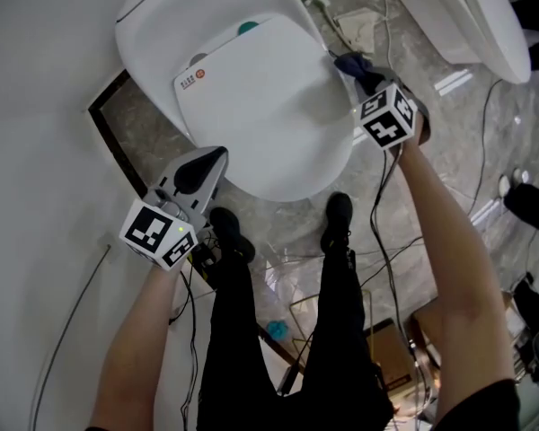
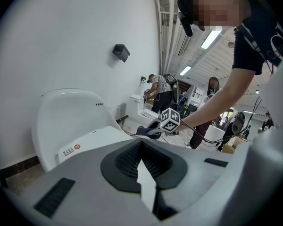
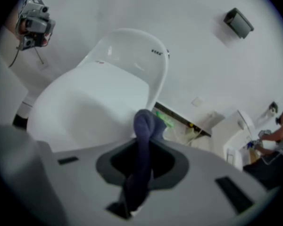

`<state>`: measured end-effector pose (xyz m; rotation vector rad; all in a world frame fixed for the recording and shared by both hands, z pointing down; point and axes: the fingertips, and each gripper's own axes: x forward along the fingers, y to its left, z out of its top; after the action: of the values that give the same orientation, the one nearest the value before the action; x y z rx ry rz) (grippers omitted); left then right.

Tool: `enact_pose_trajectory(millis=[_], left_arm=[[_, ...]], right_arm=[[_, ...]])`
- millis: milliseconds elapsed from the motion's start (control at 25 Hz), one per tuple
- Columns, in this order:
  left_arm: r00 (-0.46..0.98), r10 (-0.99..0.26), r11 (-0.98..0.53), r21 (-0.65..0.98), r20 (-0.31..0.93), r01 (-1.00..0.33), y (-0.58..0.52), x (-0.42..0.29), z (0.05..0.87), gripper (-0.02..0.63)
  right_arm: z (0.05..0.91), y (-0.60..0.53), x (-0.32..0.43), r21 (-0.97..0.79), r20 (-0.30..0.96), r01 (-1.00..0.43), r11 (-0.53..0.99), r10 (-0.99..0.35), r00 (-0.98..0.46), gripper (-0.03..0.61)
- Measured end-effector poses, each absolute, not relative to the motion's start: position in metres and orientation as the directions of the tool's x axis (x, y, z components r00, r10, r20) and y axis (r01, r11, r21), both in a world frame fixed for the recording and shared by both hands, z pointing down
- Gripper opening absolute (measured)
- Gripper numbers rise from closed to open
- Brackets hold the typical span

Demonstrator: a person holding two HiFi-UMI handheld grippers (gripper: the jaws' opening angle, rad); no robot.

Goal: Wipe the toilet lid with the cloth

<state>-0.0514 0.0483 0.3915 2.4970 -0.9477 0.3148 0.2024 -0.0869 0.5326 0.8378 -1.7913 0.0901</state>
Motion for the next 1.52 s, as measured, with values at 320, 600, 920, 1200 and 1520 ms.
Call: enact_pose_trajectory(millis=[320,600,920,1200,1520], left_arm=[[0.742,-0.564,-0.664,0.336,0.362,-0.668,0.042,-0.042,0.394,0.014],[0.740,-0.564,-0.663,0.334,0.366,-0.670,0.038,-0.043,0.395,0.014],[0.741,-0.563,-0.663,0.335,0.365,-0.669,0.038,-0.042,0.395,0.014],[0.742,-0.565,-0.664,0.334,0.361,-0.669,0.042,-0.042,0.392,0.014],[0.739,-0.568,-0.662,0.333,0.362,-0.671,0.046,-0.043,0.391,0.014]], right_arm=[[0.558,-0.081,0.212,0.328,0.893,-0.500,0.802,-0.436,-0.114,0.069],[0.572,-0.060,0.206,0.287,0.903,-0.482,0.828,-0.402,-0.152,0.069],[0.577,-0.043,0.197,0.283,0.905,-0.464,0.839,-0.394,-0.161,0.069],[0.560,-0.043,0.188,0.266,0.876,-0.531,0.805,-0.431,-0.214,0.069],[0.553,-0.038,0.171,0.281,0.863,-0.508,0.814,-0.446,-0.237,0.069]])
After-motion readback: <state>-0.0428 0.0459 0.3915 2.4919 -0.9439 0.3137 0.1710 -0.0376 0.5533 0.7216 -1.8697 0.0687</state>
